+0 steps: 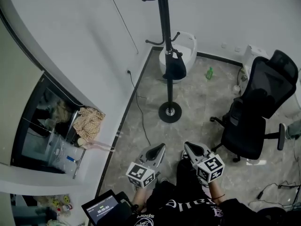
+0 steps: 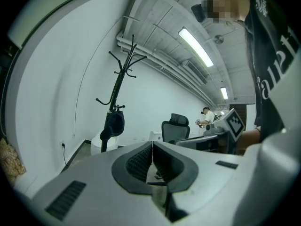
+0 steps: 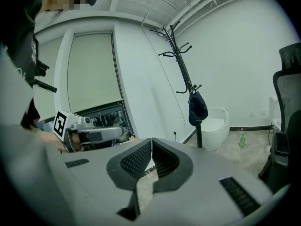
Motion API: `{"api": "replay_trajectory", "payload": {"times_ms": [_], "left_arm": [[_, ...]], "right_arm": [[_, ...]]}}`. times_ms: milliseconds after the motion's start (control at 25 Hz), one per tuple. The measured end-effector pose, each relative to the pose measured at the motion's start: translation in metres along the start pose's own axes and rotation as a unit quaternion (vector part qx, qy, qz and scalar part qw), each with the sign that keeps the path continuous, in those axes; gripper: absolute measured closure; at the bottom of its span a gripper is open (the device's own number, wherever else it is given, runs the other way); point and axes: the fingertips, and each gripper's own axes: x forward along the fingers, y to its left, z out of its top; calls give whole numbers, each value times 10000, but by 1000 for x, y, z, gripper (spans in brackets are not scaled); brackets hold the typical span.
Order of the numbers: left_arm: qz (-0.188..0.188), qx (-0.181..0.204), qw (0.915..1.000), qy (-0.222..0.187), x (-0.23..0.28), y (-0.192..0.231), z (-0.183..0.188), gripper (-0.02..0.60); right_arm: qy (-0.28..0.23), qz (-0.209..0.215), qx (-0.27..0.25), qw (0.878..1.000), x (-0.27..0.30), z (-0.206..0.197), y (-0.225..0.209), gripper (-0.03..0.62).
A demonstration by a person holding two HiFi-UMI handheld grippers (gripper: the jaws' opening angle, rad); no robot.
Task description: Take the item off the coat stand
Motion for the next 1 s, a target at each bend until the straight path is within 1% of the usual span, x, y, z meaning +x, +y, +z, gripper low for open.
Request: {"api": "replay_trajectory", "payload": {"times_ms": [160,320,400,520,720,880,1000], "left_arm": [[129,-40,9999,-98,40,20,14,577],[130,-77,9992,-383,92,35,40,575],[166,-47,9989,-444,119,42,50,575],[198,54,9990,-395,156,48,60,575],[251,90,9993,-254,203,54,60,575],[345,101,9993,-99,222,64,57,575],[461,107,9988,-89,229,75,60,575]], "right_arm": [[-25,167,-55,9998,24,22,-41,577],[-42,373,-240,9990,48,51,-87,577],[-71,450,-274,9986,57,65,-109,577],[-120,574,-306,9978,68,82,-138,577],[-90,778,-302,9965,84,93,-176,577],[-54,933,-244,9953,97,97,-193,577],[-17,986,-218,9949,106,97,-202,576]]}}
